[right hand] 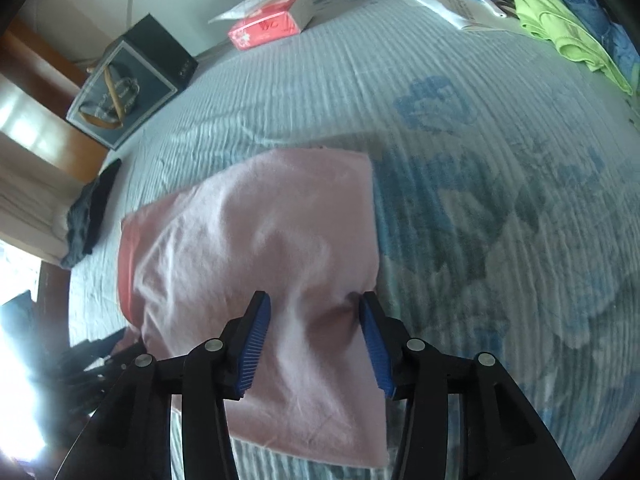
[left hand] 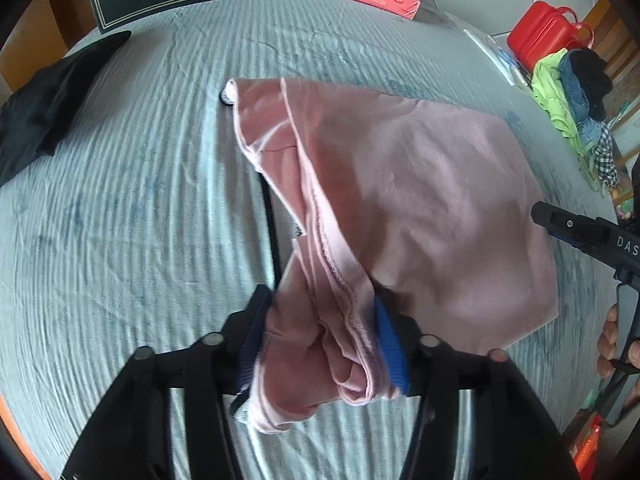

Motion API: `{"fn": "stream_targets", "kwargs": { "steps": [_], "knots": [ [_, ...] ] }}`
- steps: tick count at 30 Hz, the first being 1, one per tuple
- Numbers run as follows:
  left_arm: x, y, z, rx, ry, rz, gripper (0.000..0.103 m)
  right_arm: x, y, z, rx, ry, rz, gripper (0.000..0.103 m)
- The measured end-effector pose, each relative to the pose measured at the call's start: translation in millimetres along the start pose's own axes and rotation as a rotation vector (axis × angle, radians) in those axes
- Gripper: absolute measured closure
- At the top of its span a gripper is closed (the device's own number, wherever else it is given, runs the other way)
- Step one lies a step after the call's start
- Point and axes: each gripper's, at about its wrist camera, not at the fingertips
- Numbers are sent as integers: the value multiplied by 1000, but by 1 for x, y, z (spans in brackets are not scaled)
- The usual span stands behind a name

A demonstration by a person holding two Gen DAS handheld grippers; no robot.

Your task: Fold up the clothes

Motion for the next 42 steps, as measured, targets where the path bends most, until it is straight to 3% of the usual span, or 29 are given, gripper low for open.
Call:
{"fn": "stream_targets", "kwargs": {
  "steps": [1, 4, 9, 11, 13, 14, 15, 24, 29, 31, 33, 42],
  "knots": [
    [0, -3, -1, -3, 0, -7, 38, 1, -1, 1, -4, 1, 0, 57],
    [-3, -19, -4, 71, 2, -61, 36, 3, -4, 0, -24, 2, 12, 57],
    [-6, -20, -1, 67, -8, -48, 37, 7, -3, -8, -49, 1, 29, 57],
    [-6, -21, 2, 48, -12, -37, 59, 7, 0, -13, -66, 1, 47, 57],
    [-5, -24, 4, 31, -7, -24, 77, 6, 11, -16, -111, 15, 91, 68],
    [-4, -24, 4, 27, -6, -19, 78, 5, 16, -16, -115, 27, 106, 78],
    [-4, -24, 4, 23, -5, -13, 78, 5, 18, -17, -108, 34, 112, 79],
    [-4, -24, 5, 9, -5, -3, 78, 14, 9, -23, -57, 59, 87, 78],
    [-4, -25, 6, 9, -17, -18, 78, 13, 10, -22, -79, 42, 107, 78],
    [-4, -23, 7, 2, -16, -22, 79, 10, 15, -23, -124, 33, 143, 82],
    [-4, -18, 11, -19, -14, 5, 87, 8, 20, -21, -148, 34, 161, 92],
    [-2, -18, 78, -50, -143, 5, 89, 11, 38, 55, -26, -134, 196, 97]
  ]
}}
Point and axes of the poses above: each gripper's, at about its wrist camera, not at the fingertips, and z roughly against the way its jaws point, y to its left, x to its top, and after that the axes turned 6 degrees about y, right-handed
